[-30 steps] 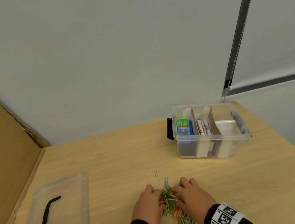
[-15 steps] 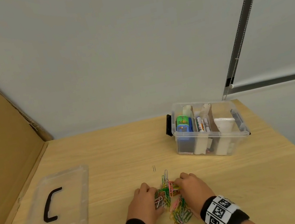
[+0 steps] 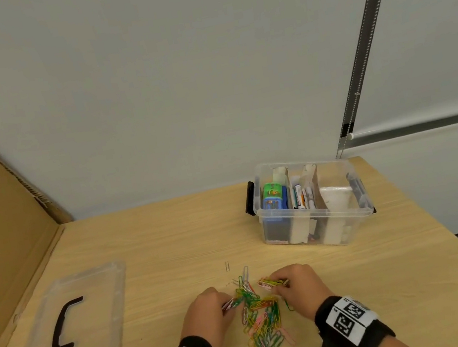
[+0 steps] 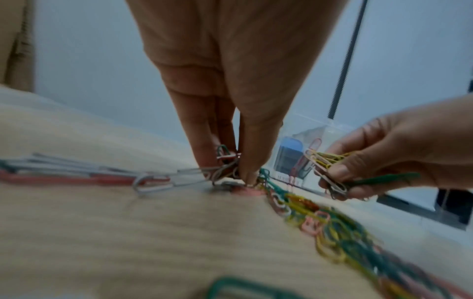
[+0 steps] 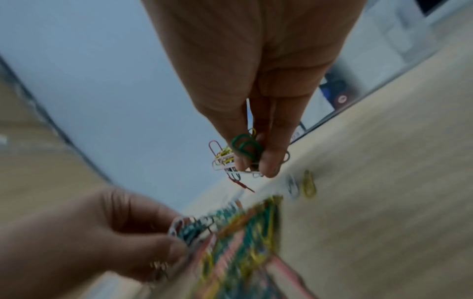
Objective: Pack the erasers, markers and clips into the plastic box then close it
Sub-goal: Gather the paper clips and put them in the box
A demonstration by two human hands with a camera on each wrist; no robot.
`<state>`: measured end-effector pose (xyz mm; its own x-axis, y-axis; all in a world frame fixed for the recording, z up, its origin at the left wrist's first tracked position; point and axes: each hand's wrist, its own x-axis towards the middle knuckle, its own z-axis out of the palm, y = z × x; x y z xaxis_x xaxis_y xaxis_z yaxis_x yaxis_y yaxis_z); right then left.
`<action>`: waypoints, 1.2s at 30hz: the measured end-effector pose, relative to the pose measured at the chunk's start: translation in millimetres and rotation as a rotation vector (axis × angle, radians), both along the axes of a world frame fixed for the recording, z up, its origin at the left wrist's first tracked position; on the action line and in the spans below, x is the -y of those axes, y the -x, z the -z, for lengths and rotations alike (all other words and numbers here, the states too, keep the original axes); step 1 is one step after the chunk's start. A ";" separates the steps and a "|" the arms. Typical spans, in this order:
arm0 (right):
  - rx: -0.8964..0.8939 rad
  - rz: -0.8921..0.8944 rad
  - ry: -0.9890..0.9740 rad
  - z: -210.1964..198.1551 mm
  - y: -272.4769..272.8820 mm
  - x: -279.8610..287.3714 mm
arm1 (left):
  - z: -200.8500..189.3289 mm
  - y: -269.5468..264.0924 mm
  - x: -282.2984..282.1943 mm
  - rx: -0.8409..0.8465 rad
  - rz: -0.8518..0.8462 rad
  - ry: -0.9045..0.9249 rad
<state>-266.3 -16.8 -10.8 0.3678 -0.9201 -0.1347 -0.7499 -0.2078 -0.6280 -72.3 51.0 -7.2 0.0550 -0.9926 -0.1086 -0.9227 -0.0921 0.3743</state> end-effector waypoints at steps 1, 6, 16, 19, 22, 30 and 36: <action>0.046 0.028 -0.026 -5.6 5.2 0.9 | -2.4 -0.9 0.3 -0.025 -0.003 0.009; 0.354 0.123 -0.087 -57.7 36.5 5.9 | -18.3 -0.3 4.1 -0.137 -0.028 0.102; 0.612 0.357 -0.023 -132.7 108.6 71.4 | -33.4 13.0 16.7 -0.269 -0.056 0.190; 0.402 0.415 0.078 -125.9 121.0 101.0 | -33.0 17.0 16.6 -0.273 -0.053 0.175; -0.024 0.332 0.183 -113.1 119.0 124.5 | -33.8 20.7 17.0 -0.284 -0.058 0.163; -0.644 0.108 -0.006 -100.7 85.7 160.1 | -38.7 23.6 19.4 -0.289 -0.081 0.159; -0.192 0.157 0.169 -98.6 113.0 131.9 | -47.4 28.2 24.4 -0.341 -0.088 0.179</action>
